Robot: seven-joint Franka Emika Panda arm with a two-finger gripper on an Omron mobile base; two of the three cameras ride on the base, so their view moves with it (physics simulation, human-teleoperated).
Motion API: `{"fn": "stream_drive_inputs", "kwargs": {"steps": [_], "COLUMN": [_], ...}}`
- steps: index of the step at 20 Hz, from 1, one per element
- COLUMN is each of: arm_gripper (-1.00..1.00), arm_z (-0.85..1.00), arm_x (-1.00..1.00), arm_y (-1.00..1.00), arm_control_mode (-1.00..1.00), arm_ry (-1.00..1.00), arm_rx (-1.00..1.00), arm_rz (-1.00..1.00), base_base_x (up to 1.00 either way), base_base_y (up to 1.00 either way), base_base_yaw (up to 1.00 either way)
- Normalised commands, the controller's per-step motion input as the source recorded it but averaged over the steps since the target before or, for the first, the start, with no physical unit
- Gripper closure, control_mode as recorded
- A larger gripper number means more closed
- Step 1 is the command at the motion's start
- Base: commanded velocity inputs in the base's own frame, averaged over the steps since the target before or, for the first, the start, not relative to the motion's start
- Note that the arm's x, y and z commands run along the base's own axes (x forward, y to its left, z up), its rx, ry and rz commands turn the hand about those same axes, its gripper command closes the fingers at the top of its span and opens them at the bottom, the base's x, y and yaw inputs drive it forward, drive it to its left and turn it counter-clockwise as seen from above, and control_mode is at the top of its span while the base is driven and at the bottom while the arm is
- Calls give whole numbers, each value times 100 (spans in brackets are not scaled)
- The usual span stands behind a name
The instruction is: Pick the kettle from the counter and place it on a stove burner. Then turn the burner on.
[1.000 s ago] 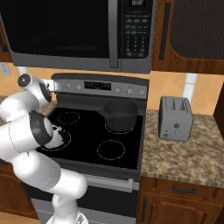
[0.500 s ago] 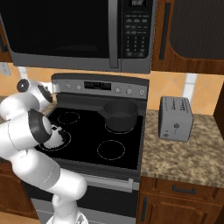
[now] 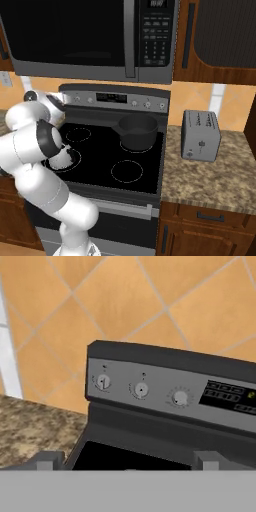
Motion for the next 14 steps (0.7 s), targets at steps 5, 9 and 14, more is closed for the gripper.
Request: {"fn": "stream_drive_inputs", "kwargs": {"steps": [5,9,14], "arm_gripper": [-100,-100,-100], "arm_z": [-1,0,-5], "arm_x": [16,3,0], "arm_y": [4,23,22], "arm_control_mode": [-100,-100,-100], "arm_ry": [-7,-8,-10], "arm_rx": [0,0,1], "arm_rz": [-13,-18,-9], "base_base_x": [0,0,0], "base_base_y": [0,0,0], "base_base_yaw": [0,0,0]}}
